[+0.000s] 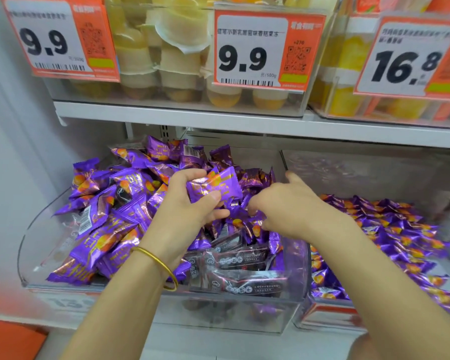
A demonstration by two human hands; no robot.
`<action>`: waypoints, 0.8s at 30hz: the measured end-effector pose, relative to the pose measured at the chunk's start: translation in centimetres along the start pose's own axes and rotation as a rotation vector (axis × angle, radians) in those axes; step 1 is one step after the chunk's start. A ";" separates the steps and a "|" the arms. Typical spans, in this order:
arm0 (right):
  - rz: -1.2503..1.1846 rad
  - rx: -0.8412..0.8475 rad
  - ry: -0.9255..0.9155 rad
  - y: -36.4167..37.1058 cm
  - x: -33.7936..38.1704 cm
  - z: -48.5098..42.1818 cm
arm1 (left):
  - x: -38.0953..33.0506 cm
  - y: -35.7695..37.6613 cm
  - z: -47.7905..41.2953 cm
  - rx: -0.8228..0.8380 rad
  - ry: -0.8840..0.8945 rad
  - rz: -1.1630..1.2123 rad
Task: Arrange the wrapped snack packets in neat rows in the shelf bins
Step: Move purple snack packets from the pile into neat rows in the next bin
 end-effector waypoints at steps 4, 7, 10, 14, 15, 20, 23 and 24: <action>-0.073 -0.057 -0.031 -0.7 0.3 0.0 | -0.1 0.2 0.3 0.015 0.002 -0.033; -0.299 -0.294 -0.122 -2.8 -0.2 1.6 | -0.3 0.2 0.4 0.022 0.016 -0.005; -0.758 -0.471 -0.142 -4.8 -1.8 4.2 | -0.9 -0.1 0.5 0.010 0.079 0.000; -1.326 -0.620 -0.121 -4.9 -2.4 4.9 | -0.6 0.4 0.3 0.041 0.063 0.110; -1.341 -0.653 -0.093 -4.7 -2.5 4.7 | -0.3 0.9 0.3 0.071 0.026 0.198; -1.453 -0.732 0.032 -3.7 -3.5 4.5 | 0.5 2.9 0.2 0.223 -0.180 0.544; -1.467 -0.706 0.040 -3.2 -3.2 4.2 | 0.3 3.5 0.7 0.253 -0.177 0.499; -1.464 -0.700 0.047 -3.1 -3.0 4.1 | 0.1 3.8 0.8 0.273 -0.143 0.441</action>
Point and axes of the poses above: each hand's wrist, its own z-axis away from the middle knuckle, its own y-axis out of the palm, x = y × z, the point moved 10 cm from there along -z, towards the middle knuckle, and after that the axes turned 9 degrees about -y, right-handed, at the moved point
